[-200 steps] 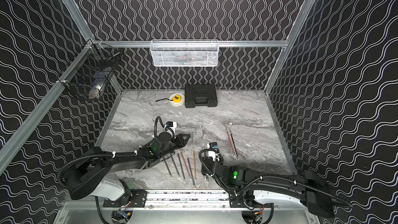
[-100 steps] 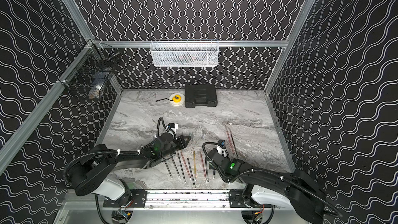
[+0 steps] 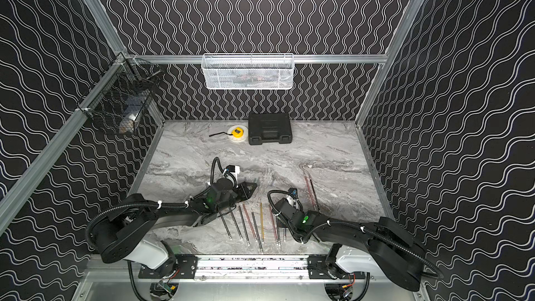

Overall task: Remove the protective cover of the pencils
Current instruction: Place the pencil at the center of the board, then place the protective sleeve at the center of the board.

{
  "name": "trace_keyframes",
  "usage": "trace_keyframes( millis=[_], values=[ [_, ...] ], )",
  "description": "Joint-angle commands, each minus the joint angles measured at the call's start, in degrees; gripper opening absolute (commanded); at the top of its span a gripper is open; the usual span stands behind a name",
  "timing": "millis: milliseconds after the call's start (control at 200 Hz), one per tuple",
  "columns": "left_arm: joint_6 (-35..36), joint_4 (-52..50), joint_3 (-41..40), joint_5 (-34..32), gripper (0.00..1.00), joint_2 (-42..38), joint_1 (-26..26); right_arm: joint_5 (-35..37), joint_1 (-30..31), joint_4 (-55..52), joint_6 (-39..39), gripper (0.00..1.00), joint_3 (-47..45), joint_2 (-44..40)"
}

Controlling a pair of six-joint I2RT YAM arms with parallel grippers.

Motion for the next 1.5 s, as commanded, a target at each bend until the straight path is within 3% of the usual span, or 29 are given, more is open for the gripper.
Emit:
trace_keyframes(
  millis=[0, 345, 455, 656, 791, 1146, 1491],
  values=[
    [0.28, 2.51, 0.08, 0.17, 0.0, 0.39, 0.02, -0.48, -0.23, 1.95, -0.14, 0.17, 0.32, 0.88],
    [0.37, 2.1, 0.4, 0.32, 0.0, 0.01, 0.03, -0.74, -1.02, 1.13, -0.21, 0.17, 1.02, 1.29],
    [1.11, 1.82, 2.41, 0.35, 0.0, 1.47, -0.84, 0.04, -1.06, 0.09, -0.64, 0.3, 1.35, -2.43],
    [4.57, -2.95, 11.62, -1.08, 0.0, 9.0, -6.7, 7.9, -1.93, -1.08, -0.7, 0.4, 1.93, -10.05],
    [7.32, -9.26, 19.22, -2.0, 0.0, 14.68, -8.75, 8.51, -6.97, -1.99, -0.32, 0.37, 2.3, -11.35],
    [12.08, -21.99, 34.26, -2.66, 0.0, 28.72, -8.94, -1.13, -24.17, 0.15, -2.43, 0.35, 0.38, -10.91],
    [14.18, -29.14, 41.77, -3.4, 0.0, 35.5, -7.46, -7.46, -31.78, 2.55, -3.79, 0.35, 1.19, -5.01]
  ],
)
